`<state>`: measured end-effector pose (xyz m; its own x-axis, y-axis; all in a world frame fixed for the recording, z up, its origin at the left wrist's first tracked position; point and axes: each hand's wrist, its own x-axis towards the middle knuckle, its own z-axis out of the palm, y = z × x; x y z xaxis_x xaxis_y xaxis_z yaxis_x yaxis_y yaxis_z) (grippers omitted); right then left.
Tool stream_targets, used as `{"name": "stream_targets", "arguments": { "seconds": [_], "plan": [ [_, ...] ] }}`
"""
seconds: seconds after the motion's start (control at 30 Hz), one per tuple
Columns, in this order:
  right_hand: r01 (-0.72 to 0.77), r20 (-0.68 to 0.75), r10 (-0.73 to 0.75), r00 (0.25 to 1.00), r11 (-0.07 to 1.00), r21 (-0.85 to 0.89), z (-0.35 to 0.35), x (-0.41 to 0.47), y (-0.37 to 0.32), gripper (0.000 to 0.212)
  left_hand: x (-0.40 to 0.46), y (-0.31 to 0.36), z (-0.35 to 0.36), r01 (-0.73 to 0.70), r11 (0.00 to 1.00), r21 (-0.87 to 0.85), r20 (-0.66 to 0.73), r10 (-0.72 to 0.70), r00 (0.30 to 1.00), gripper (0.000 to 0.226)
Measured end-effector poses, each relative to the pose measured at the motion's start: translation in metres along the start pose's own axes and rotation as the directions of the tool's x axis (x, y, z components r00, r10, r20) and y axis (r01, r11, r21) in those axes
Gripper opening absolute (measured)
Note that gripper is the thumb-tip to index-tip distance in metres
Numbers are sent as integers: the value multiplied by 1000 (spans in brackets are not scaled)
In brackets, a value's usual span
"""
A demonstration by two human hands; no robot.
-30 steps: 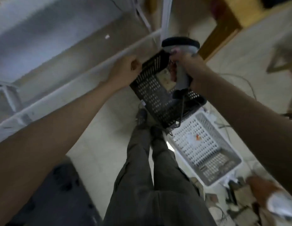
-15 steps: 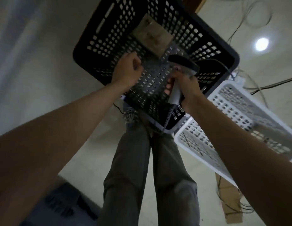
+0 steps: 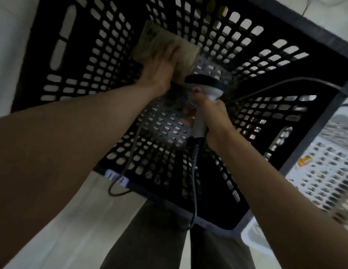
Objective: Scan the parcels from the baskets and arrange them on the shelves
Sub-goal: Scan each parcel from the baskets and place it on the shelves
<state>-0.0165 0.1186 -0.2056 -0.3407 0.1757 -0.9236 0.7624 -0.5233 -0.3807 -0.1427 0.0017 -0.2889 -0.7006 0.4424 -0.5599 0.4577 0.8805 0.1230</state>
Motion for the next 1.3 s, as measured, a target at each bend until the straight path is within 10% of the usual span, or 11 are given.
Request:
{"name": "stream_targets", "arguments": {
  "seconds": [0.33,0.73,1.3],
  "plan": [
    [-47,-30,56,998,968,245,-12,9,30,15,23,1,37,-131,969,210,-130,160,979,119],
    [122,156,-114,981,991,-46,-16,-218,-57,5,-236,-14,-139,148,842,-519,-307,-345,887,151],
    [495,579,-220,785,784,-373,44,-603,-145,48,-642,79,-392,-99,458,-883,-435,-723,536,138]
  ]
}}
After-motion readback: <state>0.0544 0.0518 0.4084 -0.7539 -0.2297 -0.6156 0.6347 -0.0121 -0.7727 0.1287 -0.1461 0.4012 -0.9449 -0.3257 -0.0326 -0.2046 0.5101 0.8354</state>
